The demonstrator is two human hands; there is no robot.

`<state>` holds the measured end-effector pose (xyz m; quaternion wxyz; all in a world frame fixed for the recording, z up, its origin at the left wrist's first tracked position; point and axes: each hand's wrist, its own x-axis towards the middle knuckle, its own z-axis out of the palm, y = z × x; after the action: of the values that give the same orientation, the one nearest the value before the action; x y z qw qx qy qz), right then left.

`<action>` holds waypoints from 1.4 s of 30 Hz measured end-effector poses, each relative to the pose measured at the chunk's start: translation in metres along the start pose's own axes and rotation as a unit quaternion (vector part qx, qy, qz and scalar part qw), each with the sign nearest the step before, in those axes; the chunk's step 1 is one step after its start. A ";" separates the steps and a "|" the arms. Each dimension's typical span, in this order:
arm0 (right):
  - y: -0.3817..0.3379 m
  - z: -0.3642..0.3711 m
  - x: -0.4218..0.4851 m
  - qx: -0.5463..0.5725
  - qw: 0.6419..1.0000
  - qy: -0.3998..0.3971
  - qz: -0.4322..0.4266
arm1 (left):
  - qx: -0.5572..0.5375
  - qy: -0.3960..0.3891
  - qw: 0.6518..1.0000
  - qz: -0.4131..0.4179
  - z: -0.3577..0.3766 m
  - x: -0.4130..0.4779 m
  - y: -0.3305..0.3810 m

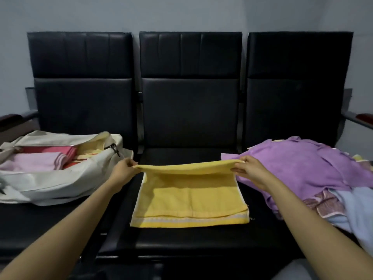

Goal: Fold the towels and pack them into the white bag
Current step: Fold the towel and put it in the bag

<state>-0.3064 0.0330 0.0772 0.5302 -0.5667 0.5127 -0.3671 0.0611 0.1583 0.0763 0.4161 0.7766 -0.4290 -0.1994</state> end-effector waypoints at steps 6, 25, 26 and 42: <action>0.016 -0.003 -0.026 -0.019 0.999 0.015 -0.038 | -0.046 -0.052 0.997 0.017 -0.011 -0.021 -0.018; -0.046 -0.009 0.059 -0.170 0.956 0.181 -0.156 | -0.103 0.029 0.993 0.058 0.000 0.076 0.050; -0.048 -0.008 0.064 -0.181 0.954 0.182 -0.156 | -0.096 0.020 0.994 0.052 0.001 0.083 0.049; -0.054 -0.013 0.053 -0.035 0.996 0.073 -0.031 | -0.065 0.014 0.997 0.034 -0.013 0.062 0.049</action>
<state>-0.2979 -0.0265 0.1252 0.4590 -0.5725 0.5448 -0.4058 0.0794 0.0986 0.1269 0.4786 0.7354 -0.4354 -0.2015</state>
